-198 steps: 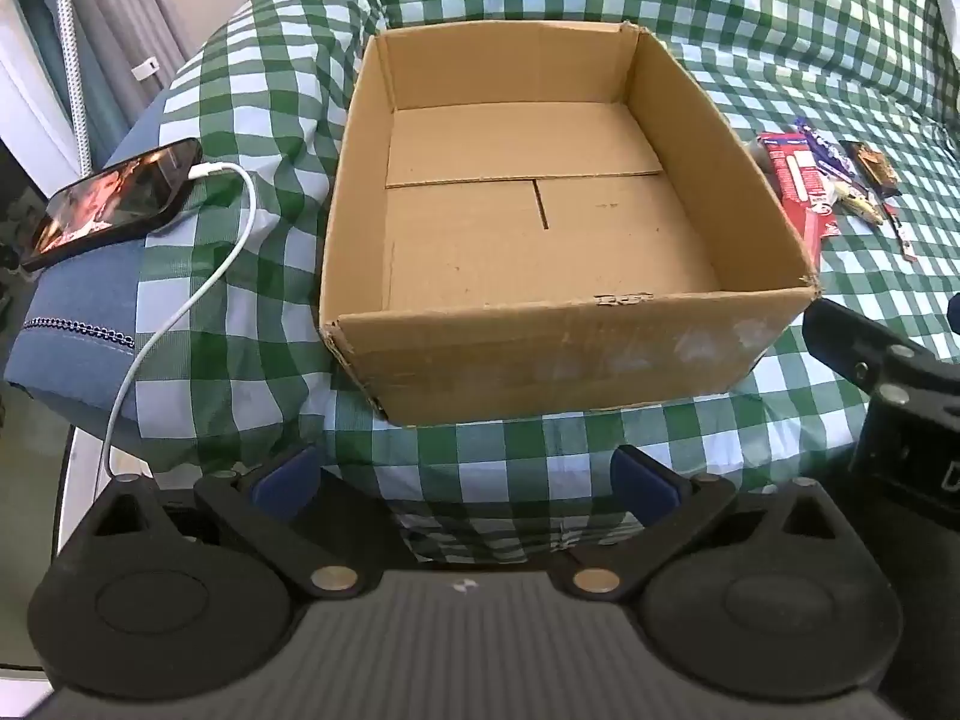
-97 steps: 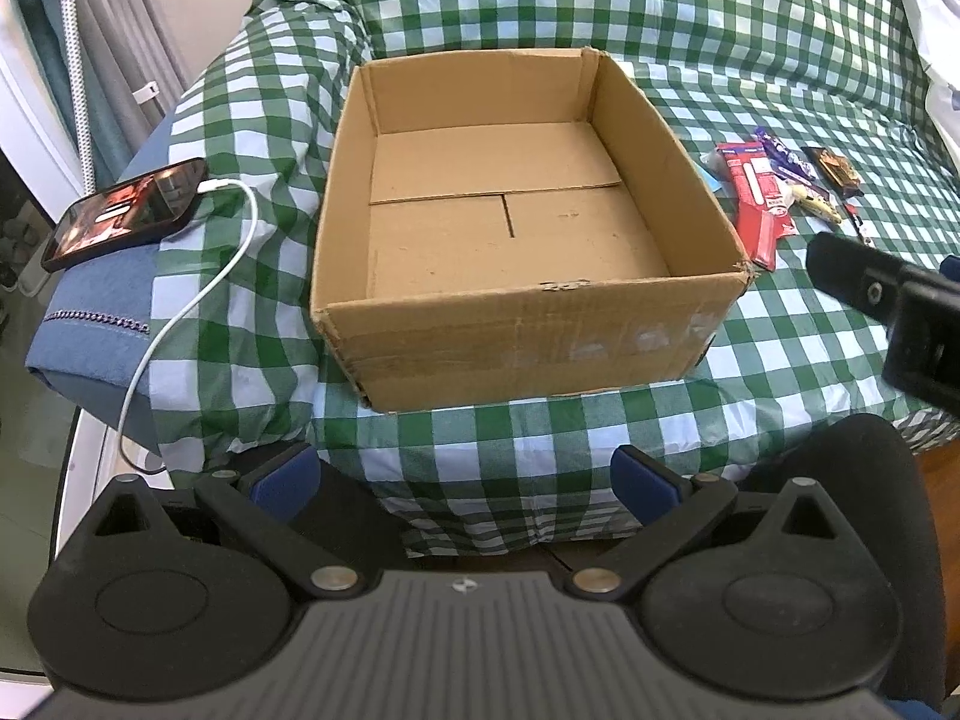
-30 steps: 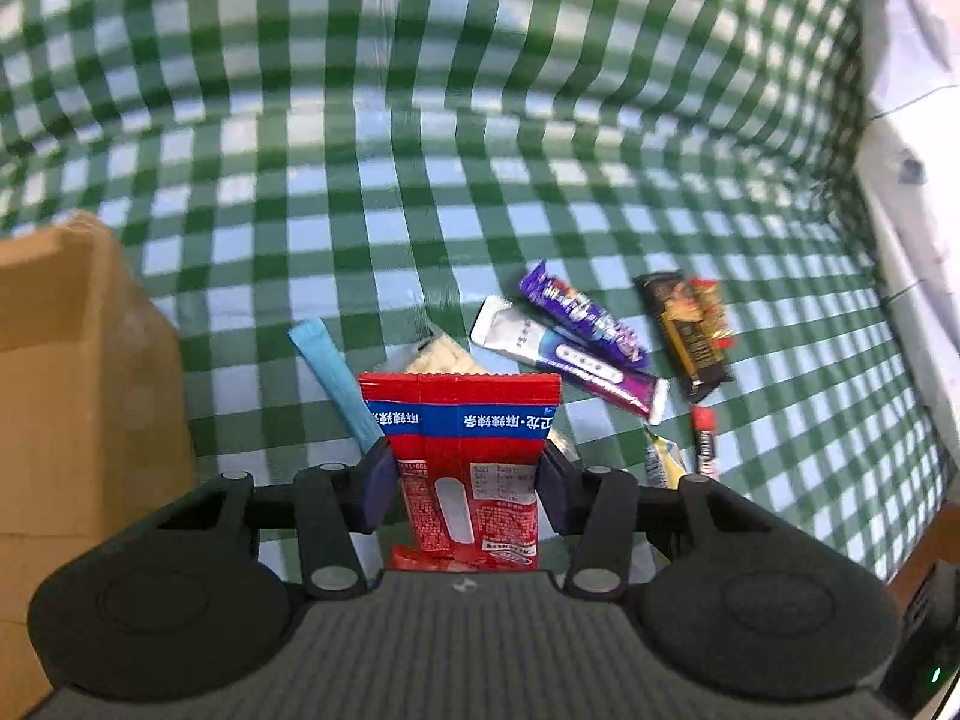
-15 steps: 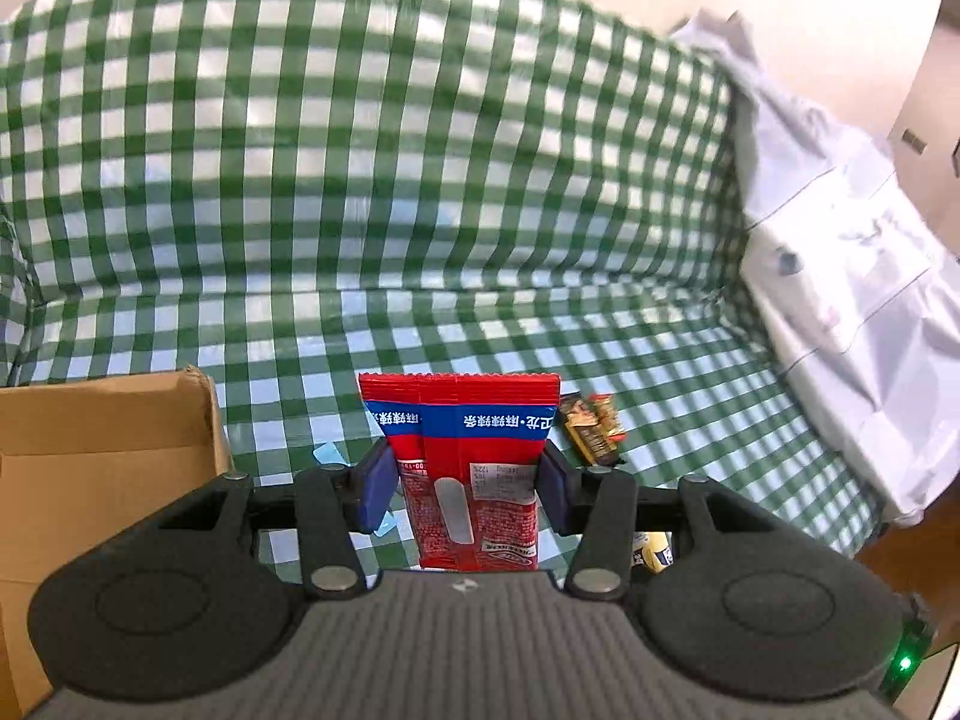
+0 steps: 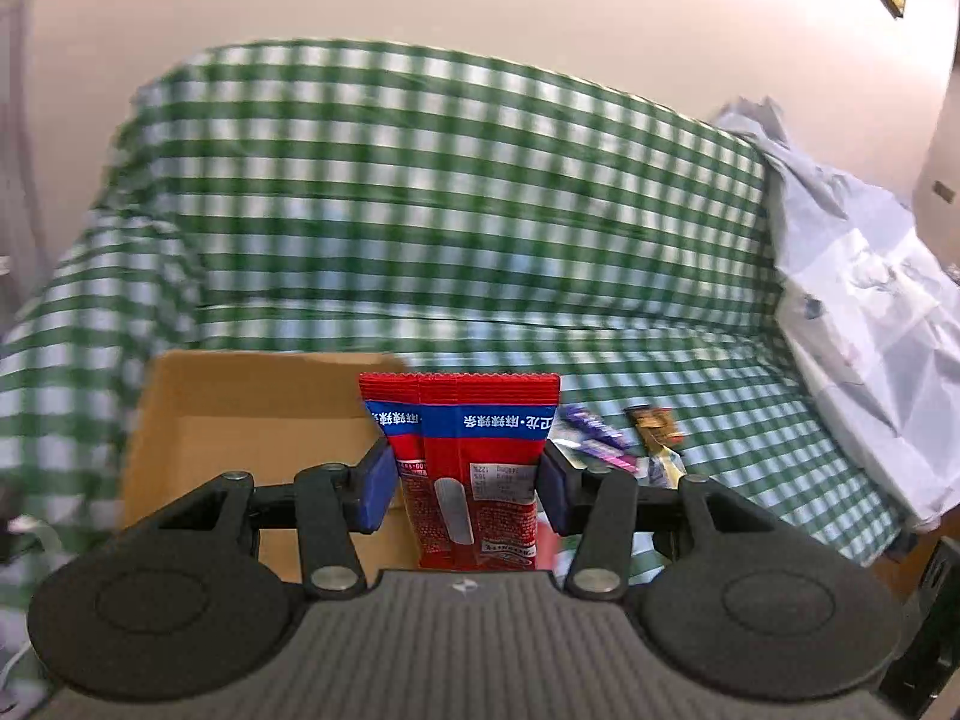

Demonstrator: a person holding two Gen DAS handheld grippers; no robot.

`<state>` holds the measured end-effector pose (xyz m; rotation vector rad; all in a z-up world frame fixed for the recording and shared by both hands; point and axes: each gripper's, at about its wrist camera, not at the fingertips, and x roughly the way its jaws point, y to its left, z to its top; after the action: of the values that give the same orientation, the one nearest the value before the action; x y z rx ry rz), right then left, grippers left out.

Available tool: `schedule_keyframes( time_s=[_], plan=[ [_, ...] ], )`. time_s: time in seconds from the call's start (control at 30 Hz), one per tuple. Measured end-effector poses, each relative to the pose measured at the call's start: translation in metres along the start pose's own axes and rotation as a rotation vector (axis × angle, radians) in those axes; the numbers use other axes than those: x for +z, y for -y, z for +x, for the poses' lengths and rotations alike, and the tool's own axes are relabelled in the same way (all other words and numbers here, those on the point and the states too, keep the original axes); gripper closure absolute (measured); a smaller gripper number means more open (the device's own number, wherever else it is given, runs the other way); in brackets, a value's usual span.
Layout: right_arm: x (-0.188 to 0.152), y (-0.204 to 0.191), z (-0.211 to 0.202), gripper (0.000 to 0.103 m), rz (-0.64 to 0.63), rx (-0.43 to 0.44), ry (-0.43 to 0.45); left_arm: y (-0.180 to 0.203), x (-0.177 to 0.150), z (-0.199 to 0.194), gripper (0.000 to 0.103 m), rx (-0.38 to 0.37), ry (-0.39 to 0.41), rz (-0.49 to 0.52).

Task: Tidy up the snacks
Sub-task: 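Carry both snacks over the box and open both tools to drop them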

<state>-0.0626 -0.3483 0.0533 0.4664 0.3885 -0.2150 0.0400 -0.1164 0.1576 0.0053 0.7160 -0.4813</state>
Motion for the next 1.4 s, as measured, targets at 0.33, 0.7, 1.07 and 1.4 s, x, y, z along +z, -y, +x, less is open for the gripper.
schedule_keyframes(
  time_s=[0.33,0.7,1.07,1.4],
  plan=[
    [-0.053,-0.105,-0.028,0.086,-0.124,0.112,-0.096,-0.064,-0.060,-0.076,0.049,0.021,0.010,-0.036],
    [-0.073,-0.159,-0.068,0.086,-0.219,0.066,-0.130,-0.101,-0.092,-0.099,0.049,-0.025,0.000,-0.081],
    [-0.072,-0.180,-0.052,0.086,-0.263,0.055,-0.166,-0.128,-0.082,-0.083,0.049,0.005,-0.038,-0.105],
    [-0.054,-0.181,-0.016,0.086,-0.266,0.043,-0.161,-0.147,-0.050,-0.045,0.049,-0.010,-0.073,-0.135]
  ],
)
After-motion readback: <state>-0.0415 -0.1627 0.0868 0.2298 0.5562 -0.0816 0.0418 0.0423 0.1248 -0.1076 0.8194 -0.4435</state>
